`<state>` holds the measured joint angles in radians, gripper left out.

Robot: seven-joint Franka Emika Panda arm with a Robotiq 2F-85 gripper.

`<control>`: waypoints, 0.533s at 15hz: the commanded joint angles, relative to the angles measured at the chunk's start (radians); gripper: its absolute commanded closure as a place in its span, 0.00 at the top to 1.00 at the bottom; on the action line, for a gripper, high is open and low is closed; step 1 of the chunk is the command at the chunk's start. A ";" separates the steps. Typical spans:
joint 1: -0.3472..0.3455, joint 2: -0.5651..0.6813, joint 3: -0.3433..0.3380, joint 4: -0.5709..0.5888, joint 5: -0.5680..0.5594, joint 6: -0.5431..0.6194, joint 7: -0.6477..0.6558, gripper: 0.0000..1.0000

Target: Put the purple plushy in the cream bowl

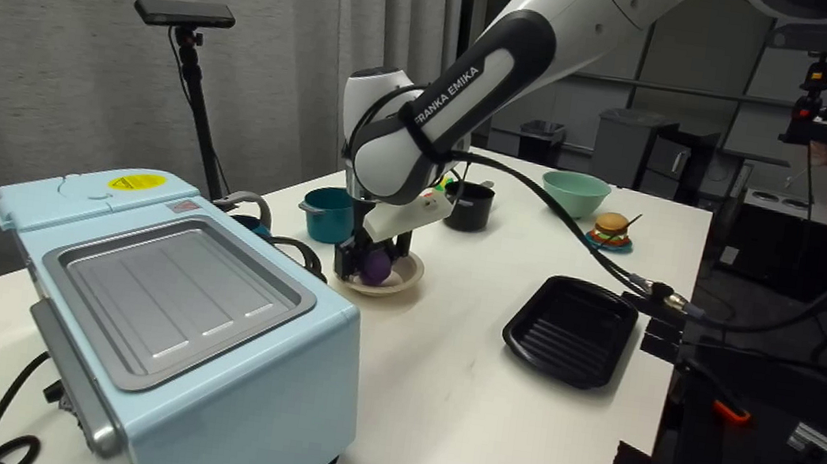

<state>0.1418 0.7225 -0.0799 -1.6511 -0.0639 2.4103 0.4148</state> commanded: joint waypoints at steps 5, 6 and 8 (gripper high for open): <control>-0.007 -0.009 -0.017 0.057 0.011 -0.088 0.000 0.95; -0.012 -0.016 -0.018 0.058 0.014 -0.094 -0.004 0.99; -0.022 -0.028 -0.019 0.063 0.017 -0.098 -0.009 1.00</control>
<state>0.1339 0.7146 -0.0966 -1.6099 -0.0621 2.3529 0.4148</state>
